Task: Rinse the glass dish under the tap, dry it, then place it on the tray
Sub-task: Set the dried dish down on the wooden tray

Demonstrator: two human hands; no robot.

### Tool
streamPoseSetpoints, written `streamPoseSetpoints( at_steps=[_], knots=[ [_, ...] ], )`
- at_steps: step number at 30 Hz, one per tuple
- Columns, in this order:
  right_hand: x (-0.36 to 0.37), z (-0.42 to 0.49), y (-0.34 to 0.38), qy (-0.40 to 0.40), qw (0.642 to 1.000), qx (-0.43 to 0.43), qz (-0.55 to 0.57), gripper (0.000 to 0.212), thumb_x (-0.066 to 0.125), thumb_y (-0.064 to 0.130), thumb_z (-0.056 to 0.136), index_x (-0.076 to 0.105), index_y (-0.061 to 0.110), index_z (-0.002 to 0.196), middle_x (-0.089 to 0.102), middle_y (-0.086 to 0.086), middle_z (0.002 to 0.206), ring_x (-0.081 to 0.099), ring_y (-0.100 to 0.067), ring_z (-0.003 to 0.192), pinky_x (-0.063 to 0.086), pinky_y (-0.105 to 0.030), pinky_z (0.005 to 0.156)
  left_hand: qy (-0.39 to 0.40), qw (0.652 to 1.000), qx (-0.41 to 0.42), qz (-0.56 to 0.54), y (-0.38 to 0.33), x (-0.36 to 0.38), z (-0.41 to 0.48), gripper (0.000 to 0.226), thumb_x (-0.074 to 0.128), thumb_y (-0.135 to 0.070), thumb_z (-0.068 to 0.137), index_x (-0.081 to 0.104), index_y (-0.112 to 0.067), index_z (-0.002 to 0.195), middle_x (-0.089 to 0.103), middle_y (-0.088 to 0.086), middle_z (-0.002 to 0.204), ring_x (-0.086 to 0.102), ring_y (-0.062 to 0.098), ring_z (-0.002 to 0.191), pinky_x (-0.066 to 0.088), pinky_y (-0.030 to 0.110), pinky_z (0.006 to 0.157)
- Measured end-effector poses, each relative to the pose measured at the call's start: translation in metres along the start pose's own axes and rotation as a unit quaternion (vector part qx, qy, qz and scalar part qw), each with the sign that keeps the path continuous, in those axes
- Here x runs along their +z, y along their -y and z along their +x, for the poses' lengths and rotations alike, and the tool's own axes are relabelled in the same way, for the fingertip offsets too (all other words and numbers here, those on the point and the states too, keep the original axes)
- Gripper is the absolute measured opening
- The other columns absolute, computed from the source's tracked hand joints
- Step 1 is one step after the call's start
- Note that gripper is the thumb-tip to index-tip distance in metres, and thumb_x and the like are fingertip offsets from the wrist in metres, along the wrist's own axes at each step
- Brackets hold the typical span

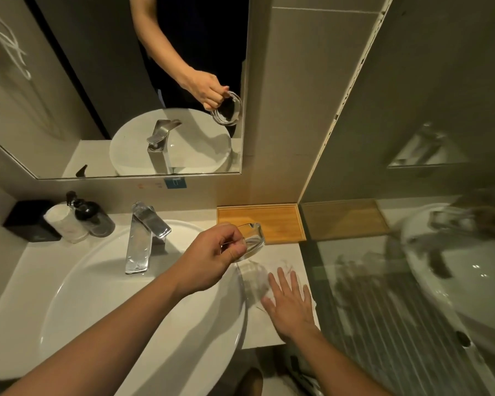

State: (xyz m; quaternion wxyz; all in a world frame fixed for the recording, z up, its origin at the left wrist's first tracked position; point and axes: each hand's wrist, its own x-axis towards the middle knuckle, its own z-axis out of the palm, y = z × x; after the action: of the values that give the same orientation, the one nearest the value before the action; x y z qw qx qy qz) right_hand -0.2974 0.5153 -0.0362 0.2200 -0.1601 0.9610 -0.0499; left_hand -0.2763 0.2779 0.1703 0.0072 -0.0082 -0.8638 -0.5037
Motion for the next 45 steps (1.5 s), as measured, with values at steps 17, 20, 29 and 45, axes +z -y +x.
streamPoseSetpoints(
  at_steps=[17,20,29,45],
  knots=[
    [-0.218,-0.023,0.047,0.015,0.757,0.101,0.645,0.025,0.067,0.02,0.094,0.071,-0.004,0.09,0.061,-0.011,0.059,0.056,-0.018,0.046,0.049,-0.026,0.042,0.118,0.978,0.133,0.113,-0.02,0.008,0.025,0.012,0.07,-0.017,0.093,0.066,-0.005,0.091,0.063,0.005,0.093,0.054,0.018,0.085,0.047,0.035,0.078],
    [-0.218,-0.016,0.045,-0.047,0.757,0.08,0.647,0.025,0.063,0.012,0.096,0.07,-0.012,0.094,0.061,-0.014,0.066,0.056,-0.018,0.049,0.049,-0.028,0.045,0.079,0.983,0.13,0.101,-0.016,-0.001,0.038,0.027,0.079,-0.028,0.086,0.071,-0.014,0.106,0.065,-0.002,0.107,0.059,0.01,0.099,0.047,0.021,0.088],
    [-0.218,0.025,0.034,-0.105,0.767,0.026,0.632,0.021,0.06,0.022,0.102,0.074,0.009,0.096,0.064,-0.006,0.071,0.057,-0.016,0.06,0.052,-0.029,0.057,-0.076,0.962,-0.137,-0.222,0.023,0.004,0.09,0.009,0.072,-0.023,0.092,0.076,-0.02,0.099,0.074,0.004,0.091,0.063,0.013,0.082,0.051,0.03,0.077],
    [-0.155,0.134,0.014,-0.037,0.825,0.102,0.555,0.025,0.051,0.027,0.106,0.075,0.02,0.103,0.07,-0.001,0.076,0.06,-0.015,0.065,0.055,-0.033,0.062,-0.154,0.936,-0.245,-0.202,0.106,0.076,0.149,0.011,0.071,-0.012,0.092,0.078,-0.013,0.101,0.077,0.0,0.092,0.069,0.014,0.087,0.05,0.015,0.074]
  ],
)
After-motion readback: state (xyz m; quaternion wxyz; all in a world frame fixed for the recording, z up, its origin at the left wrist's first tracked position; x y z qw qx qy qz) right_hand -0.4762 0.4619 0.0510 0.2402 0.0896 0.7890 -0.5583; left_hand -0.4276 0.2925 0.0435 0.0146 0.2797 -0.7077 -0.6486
